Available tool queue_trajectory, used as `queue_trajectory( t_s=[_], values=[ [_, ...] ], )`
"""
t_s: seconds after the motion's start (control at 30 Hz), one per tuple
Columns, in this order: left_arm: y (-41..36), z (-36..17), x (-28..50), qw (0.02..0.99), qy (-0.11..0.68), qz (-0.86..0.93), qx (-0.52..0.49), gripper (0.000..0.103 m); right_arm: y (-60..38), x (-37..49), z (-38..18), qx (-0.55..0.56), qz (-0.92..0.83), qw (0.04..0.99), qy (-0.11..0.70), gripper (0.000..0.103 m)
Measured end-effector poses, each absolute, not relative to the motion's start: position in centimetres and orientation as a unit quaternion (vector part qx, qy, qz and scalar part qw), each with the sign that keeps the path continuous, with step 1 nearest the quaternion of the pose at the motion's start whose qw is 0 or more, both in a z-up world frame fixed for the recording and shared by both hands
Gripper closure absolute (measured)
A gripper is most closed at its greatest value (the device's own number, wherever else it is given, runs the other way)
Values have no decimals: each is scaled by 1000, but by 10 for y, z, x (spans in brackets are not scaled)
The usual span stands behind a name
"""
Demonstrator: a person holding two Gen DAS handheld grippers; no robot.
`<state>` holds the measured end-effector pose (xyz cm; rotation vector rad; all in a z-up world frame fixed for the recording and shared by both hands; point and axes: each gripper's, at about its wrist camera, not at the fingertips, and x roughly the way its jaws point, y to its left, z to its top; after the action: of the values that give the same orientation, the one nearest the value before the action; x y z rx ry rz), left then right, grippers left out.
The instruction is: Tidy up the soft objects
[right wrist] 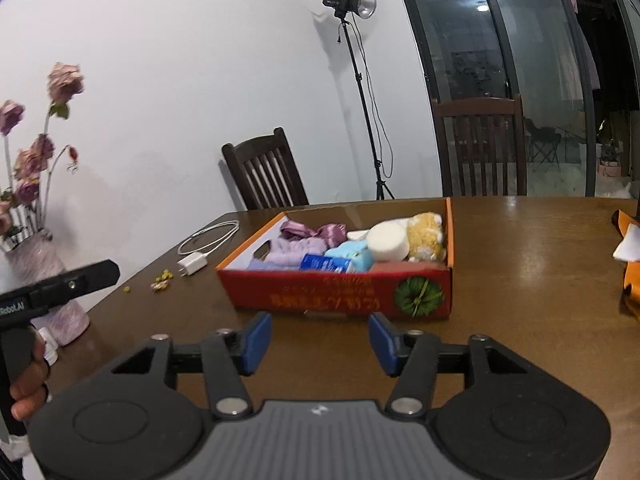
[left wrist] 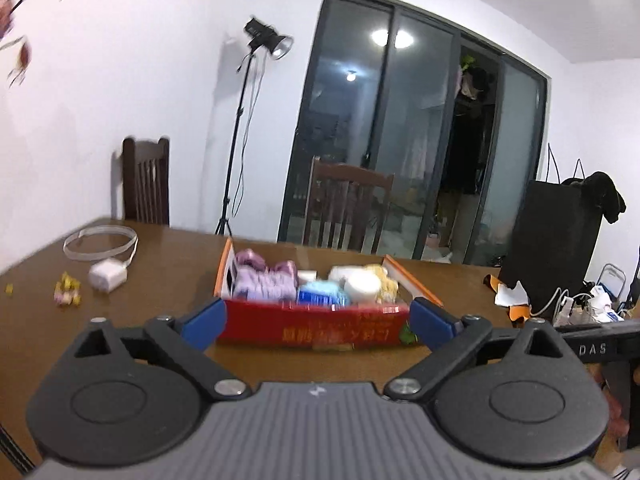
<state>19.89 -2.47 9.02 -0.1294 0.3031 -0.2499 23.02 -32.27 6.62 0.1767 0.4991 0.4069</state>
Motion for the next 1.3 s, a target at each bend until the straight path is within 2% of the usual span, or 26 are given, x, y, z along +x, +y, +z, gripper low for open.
queue_trajectory(
  t_s=[0.37, 0.77, 0.93, 1.03, 1.3],
  values=[
    [-20, 63, 160, 981, 144, -117, -51, 1, -311, 187, 38, 95, 184, 943, 260, 46],
    [-12, 49, 85, 992, 103, -76, -17, 0, -283, 109, 29, 31, 164, 971, 169, 44],
    [-16, 41, 47, 994, 90, -52, 13, 0, -277, 63, 25, 35, 143, 981, 130, 21],
    [-17, 41, 30, 995, 85, -47, 10, 0, -277, 40, 23, 49, 130, 983, 119, 13],
    [-16, 42, 12, 993, 95, -67, -18, 0, -272, 10, 24, 46, 125, 985, 107, 5]
  ],
)
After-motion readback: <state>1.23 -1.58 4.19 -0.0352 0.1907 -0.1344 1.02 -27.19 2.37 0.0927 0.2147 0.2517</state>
